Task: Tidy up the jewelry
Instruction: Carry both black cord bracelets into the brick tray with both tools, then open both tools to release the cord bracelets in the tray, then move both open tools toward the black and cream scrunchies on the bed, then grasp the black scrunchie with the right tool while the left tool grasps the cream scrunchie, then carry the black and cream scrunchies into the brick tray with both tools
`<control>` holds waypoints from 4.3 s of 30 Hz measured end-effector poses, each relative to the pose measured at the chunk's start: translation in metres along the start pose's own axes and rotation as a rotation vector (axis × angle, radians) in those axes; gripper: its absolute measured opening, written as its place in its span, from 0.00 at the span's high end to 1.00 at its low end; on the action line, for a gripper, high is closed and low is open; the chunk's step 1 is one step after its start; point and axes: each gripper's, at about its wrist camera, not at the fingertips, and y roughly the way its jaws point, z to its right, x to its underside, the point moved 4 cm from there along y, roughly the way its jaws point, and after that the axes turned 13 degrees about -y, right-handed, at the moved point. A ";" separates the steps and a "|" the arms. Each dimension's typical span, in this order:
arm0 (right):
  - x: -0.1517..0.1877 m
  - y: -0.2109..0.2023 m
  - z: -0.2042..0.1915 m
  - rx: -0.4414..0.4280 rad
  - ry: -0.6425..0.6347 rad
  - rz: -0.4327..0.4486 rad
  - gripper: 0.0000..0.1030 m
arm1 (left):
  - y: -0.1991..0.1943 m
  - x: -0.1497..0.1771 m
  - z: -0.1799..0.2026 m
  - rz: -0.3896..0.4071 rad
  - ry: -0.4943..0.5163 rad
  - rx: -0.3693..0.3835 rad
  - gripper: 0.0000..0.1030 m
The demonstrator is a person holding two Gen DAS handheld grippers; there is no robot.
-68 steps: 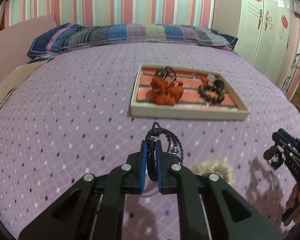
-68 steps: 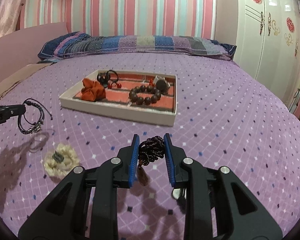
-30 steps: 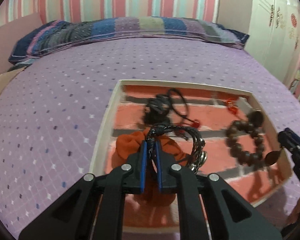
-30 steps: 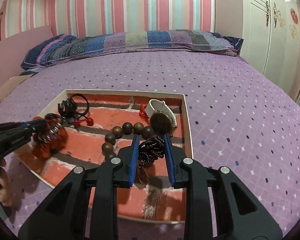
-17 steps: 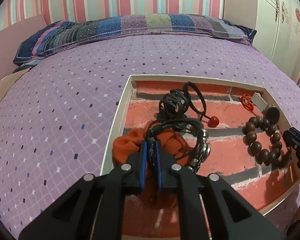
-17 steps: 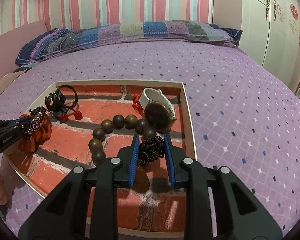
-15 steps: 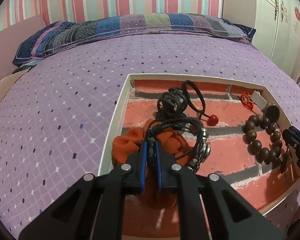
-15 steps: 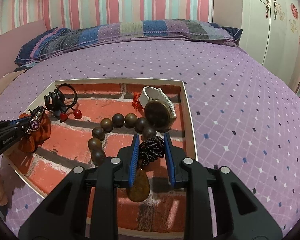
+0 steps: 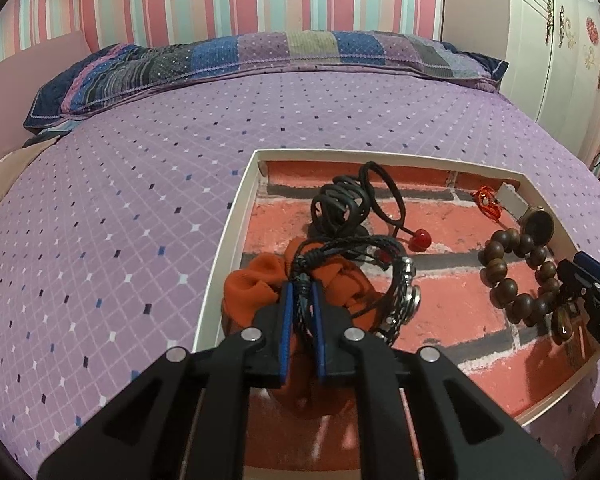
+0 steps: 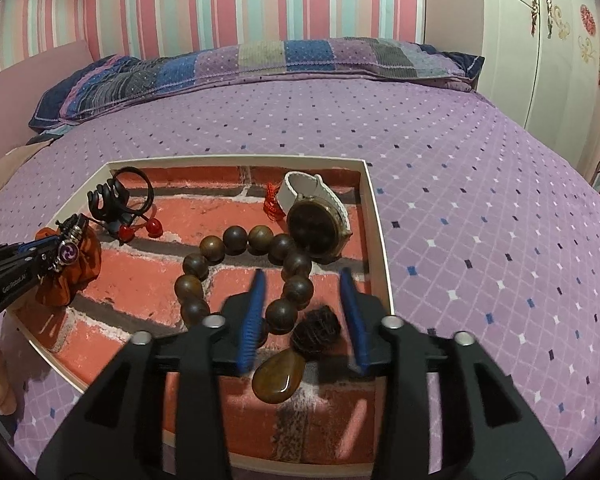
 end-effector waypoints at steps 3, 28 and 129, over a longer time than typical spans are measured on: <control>-0.001 -0.006 -0.001 0.008 -0.004 0.023 0.44 | -0.006 0.003 0.001 0.005 0.005 0.010 0.82; 0.057 -0.230 0.051 0.153 -0.050 0.139 0.06 | -0.201 0.078 0.011 0.096 0.018 0.013 0.22; -0.007 -0.035 -0.016 0.041 0.030 0.035 0.86 | -0.047 0.022 0.030 0.066 0.052 0.025 0.76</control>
